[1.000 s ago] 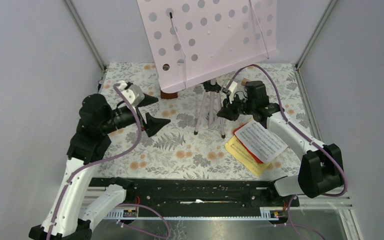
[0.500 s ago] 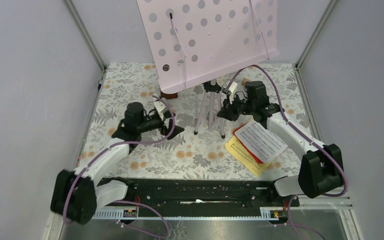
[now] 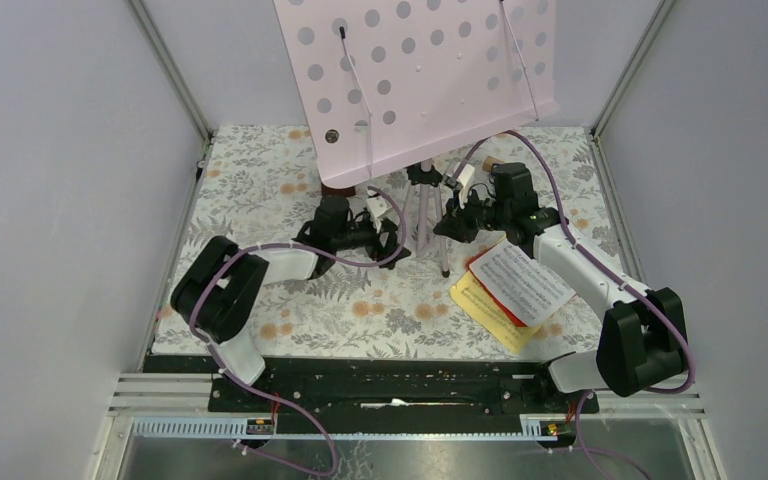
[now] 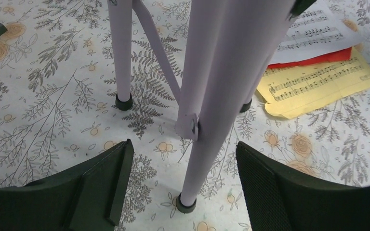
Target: Set up the instrument practice props
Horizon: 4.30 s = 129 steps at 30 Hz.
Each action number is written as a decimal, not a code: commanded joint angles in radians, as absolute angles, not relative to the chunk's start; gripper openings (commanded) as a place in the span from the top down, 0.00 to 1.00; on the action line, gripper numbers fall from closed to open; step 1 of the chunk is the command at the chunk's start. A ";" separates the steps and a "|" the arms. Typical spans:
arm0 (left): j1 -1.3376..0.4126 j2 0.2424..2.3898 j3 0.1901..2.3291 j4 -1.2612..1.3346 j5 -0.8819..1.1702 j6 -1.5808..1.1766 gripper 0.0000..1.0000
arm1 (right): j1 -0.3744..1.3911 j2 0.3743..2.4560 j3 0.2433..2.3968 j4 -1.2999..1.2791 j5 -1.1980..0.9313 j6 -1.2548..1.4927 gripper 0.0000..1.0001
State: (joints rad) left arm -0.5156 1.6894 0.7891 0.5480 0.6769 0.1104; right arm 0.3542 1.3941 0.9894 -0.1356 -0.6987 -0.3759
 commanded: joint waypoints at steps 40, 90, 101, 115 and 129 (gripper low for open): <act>-0.420 1.600 0.670 0.675 0.475 0.239 1.00 | 0.430 1.477 1.002 -0.247 -0.647 -0.262 1.00; -0.413 1.177 0.540 0.022 0.722 0.321 1.00 | 0.536 1.411 0.916 -0.634 -0.513 -0.426 1.00; -0.412 1.244 0.563 0.132 0.716 0.251 0.47 | 0.603 1.429 0.947 -0.547 -0.503 -0.406 1.00; -0.414 1.187 0.565 0.254 0.789 0.239 0.31 | 0.607 1.442 0.954 -0.480 -0.535 -0.394 1.00; -0.445 1.209 0.636 0.406 0.806 0.132 0.58 | 0.607 1.420 0.923 -0.289 -0.582 -0.369 1.00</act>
